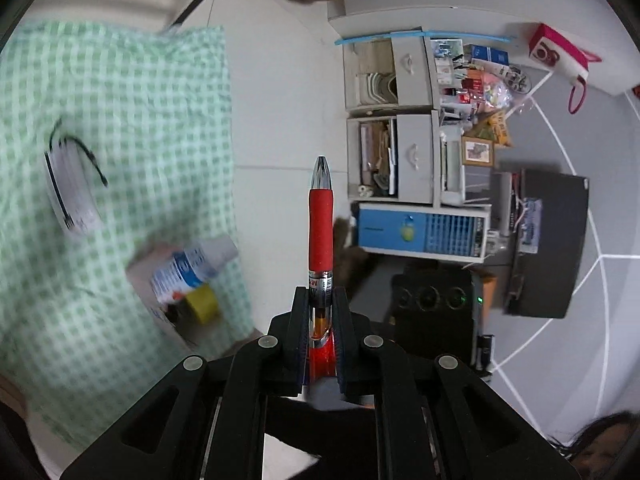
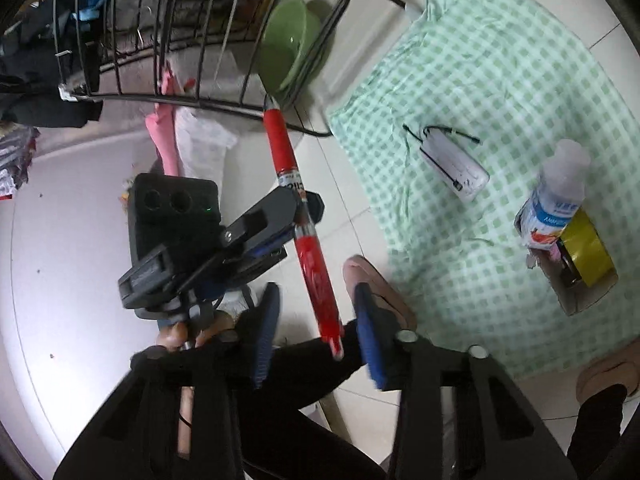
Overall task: Organize rigid objects
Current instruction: 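Grasp the red pen with the left gripper and lift it, then pass the red pen from the left gripper into the right gripper, then lower the red pen into the pink box and open the right gripper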
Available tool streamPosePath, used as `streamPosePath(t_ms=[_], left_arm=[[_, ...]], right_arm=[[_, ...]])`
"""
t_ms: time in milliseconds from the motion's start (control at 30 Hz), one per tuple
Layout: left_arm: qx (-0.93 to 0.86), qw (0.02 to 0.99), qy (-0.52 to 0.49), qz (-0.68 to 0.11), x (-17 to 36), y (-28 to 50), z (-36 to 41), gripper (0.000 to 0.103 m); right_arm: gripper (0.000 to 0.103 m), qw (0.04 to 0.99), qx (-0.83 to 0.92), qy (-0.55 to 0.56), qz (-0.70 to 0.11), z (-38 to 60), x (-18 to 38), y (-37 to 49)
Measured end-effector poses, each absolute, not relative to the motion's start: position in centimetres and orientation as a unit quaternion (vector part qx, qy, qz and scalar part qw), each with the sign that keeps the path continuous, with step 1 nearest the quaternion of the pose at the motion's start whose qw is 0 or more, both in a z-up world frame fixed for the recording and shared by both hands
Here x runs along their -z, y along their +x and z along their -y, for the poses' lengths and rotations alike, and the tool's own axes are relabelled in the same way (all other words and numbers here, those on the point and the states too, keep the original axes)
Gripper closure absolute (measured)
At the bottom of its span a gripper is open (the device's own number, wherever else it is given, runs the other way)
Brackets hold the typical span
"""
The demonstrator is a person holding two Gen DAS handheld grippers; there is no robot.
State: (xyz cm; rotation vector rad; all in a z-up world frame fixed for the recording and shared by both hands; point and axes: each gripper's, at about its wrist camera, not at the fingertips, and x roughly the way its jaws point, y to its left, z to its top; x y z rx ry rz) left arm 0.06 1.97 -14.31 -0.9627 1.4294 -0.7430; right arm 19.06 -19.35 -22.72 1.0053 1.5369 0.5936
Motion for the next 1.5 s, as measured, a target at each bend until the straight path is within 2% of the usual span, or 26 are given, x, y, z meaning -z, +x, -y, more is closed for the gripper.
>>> streamPosePath(t_ms=[67,200,267,333,400,533,600,733,1067,1433,1467,1500], left_arm=[[0.317,0.586,-0.406,-0.625,15.8,1.5,-2.6,0.095],[0.293,0.567,-0.409,-0.652,17.4,3.8,-1.8,0.093],[0.243,0.564,-0.421,-0.668,18.0,4.3,-2.5,0.089],[0.168,0.57,-0.418,-0.687,19.3,4.5,-3.9,0.079],[0.088,0.569,-0.431,-0.695,21.0,4.3,-6.1,0.074],[-0.032,0.53,-0.519,-0.67,23.3,2.5,-10.1,0.072],[-0.066,0.529,-0.538,-0.653,22.8,1.9,-11.3,0.07],[-0.064,0.565,-0.523,-0.635,20.4,2.3,-11.2,0.058],[-0.02,0.538,-0.53,-0.655,22.2,2.6,-9.3,0.058],[-0.031,0.536,-0.544,-0.645,21.7,2.6,-10.8,0.058],[-0.03,0.535,-0.544,-0.645,21.7,2.6,-10.9,0.058],[-0.028,0.535,-0.544,-0.646,21.7,2.6,-10.8,0.058]], right_arm=[[0.086,0.563,-0.249,0.428,-0.662,19.2,23.6,19.0],[0.09,0.548,-0.246,0.433,-0.672,18.5,25.3,19.1],[0.09,0.545,-0.235,0.437,-0.676,18.5,25.9,19.0],[0.09,0.537,-0.228,0.447,-0.678,18.6,26.4,18.7],[0.09,0.523,-0.221,0.461,-0.682,18.9,27.1,18.3],[0.09,0.499,-0.202,0.492,-0.684,20.3,28.3,17.2],[0.09,0.499,-0.195,0.491,-0.687,21.3,28.8,16.7],[0.09,0.49,-0.165,0.489,-0.703,23.9,30.8,15.1],[0.09,0.436,-0.084,0.452,-0.774,27.4,37.8,9.9],[0.09,0.43,-0.038,0.457,-0.778,29.9,38.8,9.2],[0.088,0.425,-0.031,0.456,-0.781,30.1,39.4,9.1],[0.082,0.42,-0.026,0.458,-0.783,29.9,39.8,9.1]])
